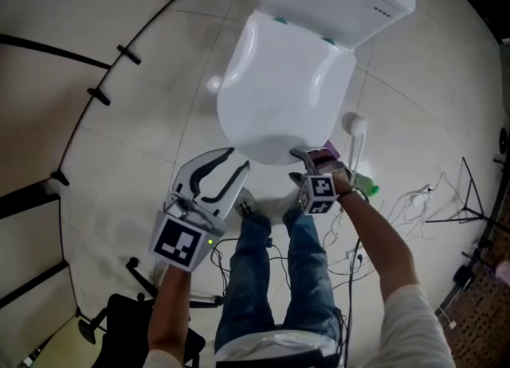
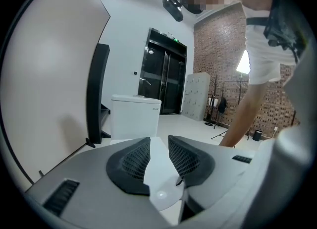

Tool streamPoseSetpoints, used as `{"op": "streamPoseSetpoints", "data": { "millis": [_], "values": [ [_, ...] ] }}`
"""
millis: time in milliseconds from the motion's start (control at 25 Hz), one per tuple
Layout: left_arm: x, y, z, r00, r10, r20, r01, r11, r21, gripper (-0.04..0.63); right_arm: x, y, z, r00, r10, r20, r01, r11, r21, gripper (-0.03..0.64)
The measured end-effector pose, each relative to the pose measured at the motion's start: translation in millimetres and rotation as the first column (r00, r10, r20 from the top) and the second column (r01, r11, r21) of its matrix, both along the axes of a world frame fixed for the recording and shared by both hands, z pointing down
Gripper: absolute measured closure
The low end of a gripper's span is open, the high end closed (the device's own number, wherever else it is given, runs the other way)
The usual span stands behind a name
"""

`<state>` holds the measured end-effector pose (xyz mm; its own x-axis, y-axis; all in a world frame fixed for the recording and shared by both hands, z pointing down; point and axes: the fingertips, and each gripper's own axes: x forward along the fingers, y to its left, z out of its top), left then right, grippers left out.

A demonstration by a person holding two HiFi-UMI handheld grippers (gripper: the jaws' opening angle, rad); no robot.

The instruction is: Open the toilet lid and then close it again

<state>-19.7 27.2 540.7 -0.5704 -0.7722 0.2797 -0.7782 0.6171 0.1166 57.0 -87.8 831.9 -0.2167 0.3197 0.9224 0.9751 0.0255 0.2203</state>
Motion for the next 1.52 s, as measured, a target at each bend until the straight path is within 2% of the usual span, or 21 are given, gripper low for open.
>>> {"op": "streamPoseSetpoints", "data": {
  "millis": [200, 360, 480, 640, 800, 880, 960, 1080, 1320, 1440, 1520],
  "values": [
    [-1, 3, -4, 1.0, -0.015, -0.007, 0.014, 1.0, -0.014, 0.486, 1, 3, -13, 0.985, 0.136, -0.108, -0.144, 0.987, -0.073, 0.324],
    [-8, 2, -34, 1.0, -0.016, 0.016, 0.016, 1.0, -0.022, 0.486, -19, 7, -78, 0.97, 0.229, -0.081, -0.241, 0.946, -0.214, 0.324],
    [-9, 2, -73, 0.999, -0.01, 0.041, 0.011, 0.999, -0.03, 0.486, -33, 4, -164, 0.946, 0.314, -0.081, -0.322, 0.881, -0.347, 0.324],
    [-8, -4, -147, 0.994, 0.013, 0.105, -0.01, 1.0, -0.025, 0.486, -46, 2, -322, 0.96, 0.28, 0.024, -0.227, 0.821, -0.524, 0.324],
    [2, -20, -221, 0.983, 0.05, 0.178, -0.052, 0.999, 0.008, 0.486, -46, -7, -451, 0.937, 0.335, 0.098, -0.198, 0.742, -0.641, 0.324],
    [9, -26, -250, 0.976, 0.065, 0.208, -0.073, 0.997, 0.032, 0.486, -44, -10, -498, 0.92, 0.377, 0.11, -0.199, 0.688, -0.698, 0.324],
    [19, -34, -270, 0.972, 0.083, 0.222, -0.097, 0.994, 0.054, 0.486, -40, -15, -535, 0.897, 0.432, 0.096, -0.214, 0.614, -0.76, 0.324],
    [31, -47, -282, 0.972, 0.118, 0.204, -0.136, 0.987, 0.081, 0.486, -31, -26, -564, 0.86, 0.508, 0.042, -0.258, 0.506, -0.823, 0.324],
    [50, -51, -278, 0.974, 0.142, 0.176, -0.157, 0.985, 0.075, 0.486, -11, -40, -569, 0.796, 0.601, -0.071, -0.356, 0.371, -0.858, 0.339],
    [59, -52, -279, 0.974, 0.154, 0.168, -0.169, 0.983, 0.074, 0.486, -1, -45, -566, 0.769, 0.628, -0.12, -0.399, 0.325, -0.857, 0.341],
    [61, -54, -281, 0.973, 0.16, 0.169, -0.175, 0.982, 0.074, 0.486, 1, -47, -565, 0.768, 0.63, -0.118, -0.401, 0.329, -0.855, 0.341]
  ]
}}
